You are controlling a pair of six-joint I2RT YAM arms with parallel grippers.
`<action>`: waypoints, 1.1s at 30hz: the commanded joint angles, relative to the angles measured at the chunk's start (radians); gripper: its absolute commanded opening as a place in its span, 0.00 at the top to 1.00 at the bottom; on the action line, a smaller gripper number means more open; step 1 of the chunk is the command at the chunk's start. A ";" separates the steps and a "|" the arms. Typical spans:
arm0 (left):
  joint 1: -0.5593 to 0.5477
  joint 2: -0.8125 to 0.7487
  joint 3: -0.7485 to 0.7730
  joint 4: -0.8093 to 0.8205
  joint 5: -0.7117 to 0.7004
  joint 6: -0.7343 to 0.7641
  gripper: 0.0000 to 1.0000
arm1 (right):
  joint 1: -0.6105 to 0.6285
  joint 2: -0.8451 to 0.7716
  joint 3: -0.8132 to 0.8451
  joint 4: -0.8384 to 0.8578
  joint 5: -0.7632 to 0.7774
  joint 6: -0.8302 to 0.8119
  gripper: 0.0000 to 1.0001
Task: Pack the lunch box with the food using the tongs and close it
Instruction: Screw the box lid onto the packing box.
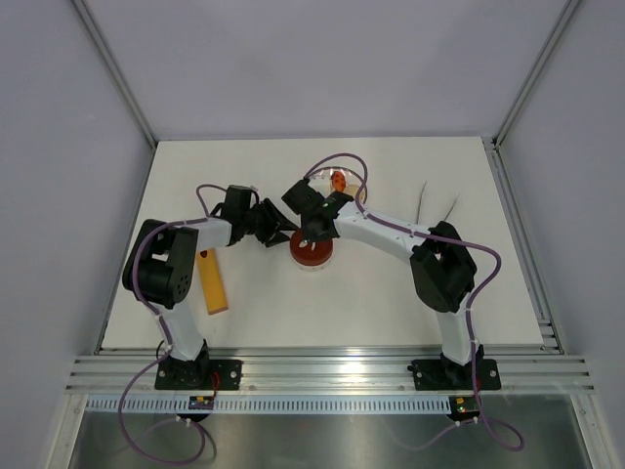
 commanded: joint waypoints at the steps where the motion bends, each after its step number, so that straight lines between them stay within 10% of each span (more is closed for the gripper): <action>1: -0.011 -0.064 -0.049 0.034 0.022 -0.010 0.51 | -0.011 -0.010 -0.007 -0.033 0.090 0.206 1.00; 16: -0.010 -0.124 -0.057 -0.098 -0.091 0.079 0.52 | -0.009 0.036 0.058 -0.200 0.127 0.509 1.00; 23: -0.010 -0.190 -0.030 -0.182 -0.157 0.125 0.52 | -0.009 0.042 0.127 -0.186 0.083 0.325 0.35; 33: -0.010 -0.270 -0.011 -0.265 -0.203 0.168 0.52 | -0.009 -0.195 -0.092 0.068 -0.015 -0.157 0.24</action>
